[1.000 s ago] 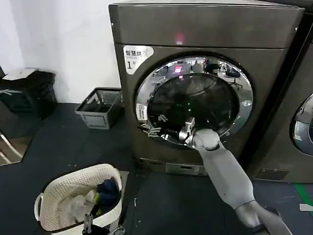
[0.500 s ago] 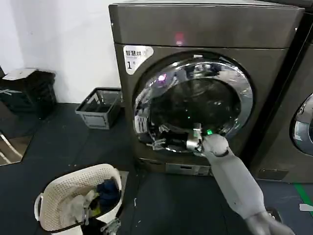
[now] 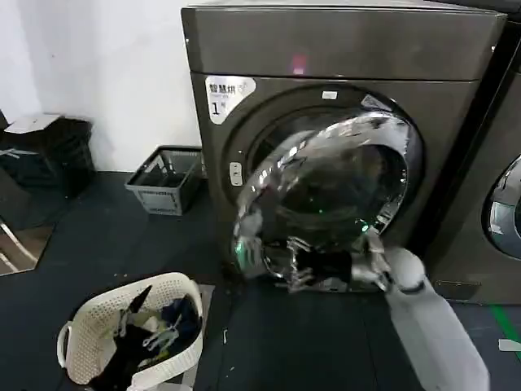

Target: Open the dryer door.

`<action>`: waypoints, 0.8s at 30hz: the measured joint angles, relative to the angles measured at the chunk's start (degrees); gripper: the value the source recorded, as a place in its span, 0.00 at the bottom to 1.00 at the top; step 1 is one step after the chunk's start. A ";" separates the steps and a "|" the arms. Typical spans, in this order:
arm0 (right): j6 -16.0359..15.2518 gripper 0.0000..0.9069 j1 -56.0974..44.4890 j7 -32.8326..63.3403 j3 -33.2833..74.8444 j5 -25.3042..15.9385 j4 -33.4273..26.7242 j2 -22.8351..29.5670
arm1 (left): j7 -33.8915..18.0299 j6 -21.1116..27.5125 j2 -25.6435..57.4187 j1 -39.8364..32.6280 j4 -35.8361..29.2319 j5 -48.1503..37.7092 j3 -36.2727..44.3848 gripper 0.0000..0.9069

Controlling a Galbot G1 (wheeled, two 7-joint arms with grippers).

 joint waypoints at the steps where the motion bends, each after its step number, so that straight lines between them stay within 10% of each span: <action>1: 0.51 1.00 -1.72 0.52 2.26 0.61 1.14 0.09 | -0.07 0.19 0.53 -0.82 0.42 -0.18 0.58 1.00; 24: 3.19 1.00 -34.23 35.71 42.76 1.11 21.51 12.26 | 1.19 -0.41 26.80 -31.00 12.12 -24.29 28.21 1.00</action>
